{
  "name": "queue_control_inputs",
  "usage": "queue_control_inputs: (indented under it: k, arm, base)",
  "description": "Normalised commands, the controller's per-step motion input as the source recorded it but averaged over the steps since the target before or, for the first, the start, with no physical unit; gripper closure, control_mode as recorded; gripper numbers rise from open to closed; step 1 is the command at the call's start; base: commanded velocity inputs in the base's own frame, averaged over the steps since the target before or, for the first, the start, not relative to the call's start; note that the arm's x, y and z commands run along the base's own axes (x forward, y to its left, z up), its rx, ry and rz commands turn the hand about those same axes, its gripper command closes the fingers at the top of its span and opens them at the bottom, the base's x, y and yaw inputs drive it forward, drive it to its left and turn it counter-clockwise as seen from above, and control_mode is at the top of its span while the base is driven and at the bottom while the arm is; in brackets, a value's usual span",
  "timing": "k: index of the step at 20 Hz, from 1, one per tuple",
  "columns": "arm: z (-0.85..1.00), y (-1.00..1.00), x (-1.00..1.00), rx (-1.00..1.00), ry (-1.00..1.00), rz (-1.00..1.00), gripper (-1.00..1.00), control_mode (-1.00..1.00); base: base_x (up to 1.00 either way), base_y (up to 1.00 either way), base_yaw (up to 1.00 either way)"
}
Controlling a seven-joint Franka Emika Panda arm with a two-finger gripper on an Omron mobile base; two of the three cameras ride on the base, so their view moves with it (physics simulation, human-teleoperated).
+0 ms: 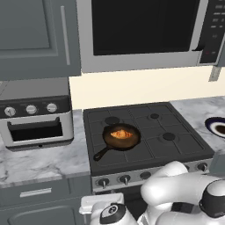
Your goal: Pick the croissant and place it on the pan. Then turn on the stove to warm the croissant.
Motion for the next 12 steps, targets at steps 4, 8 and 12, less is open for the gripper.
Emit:
queue_control_inputs:
  k: [4,8,12]
  arm:
    - [0.00,-0.02,0.00,0.00,-0.03,-0.01,-1.00,-1.00]
    - [0.00,-0.13,0.00,0.02,-0.01,0.00,-1.00,-1.00]
    - [0.00,-0.25,0.02,0.06,0.00,0.00,-1.00,-1.00]
  base:
    - [0.00,0.00,0.00]
    - [0.00,0.00,0.00]
    - [0.00,0.00,0.00]
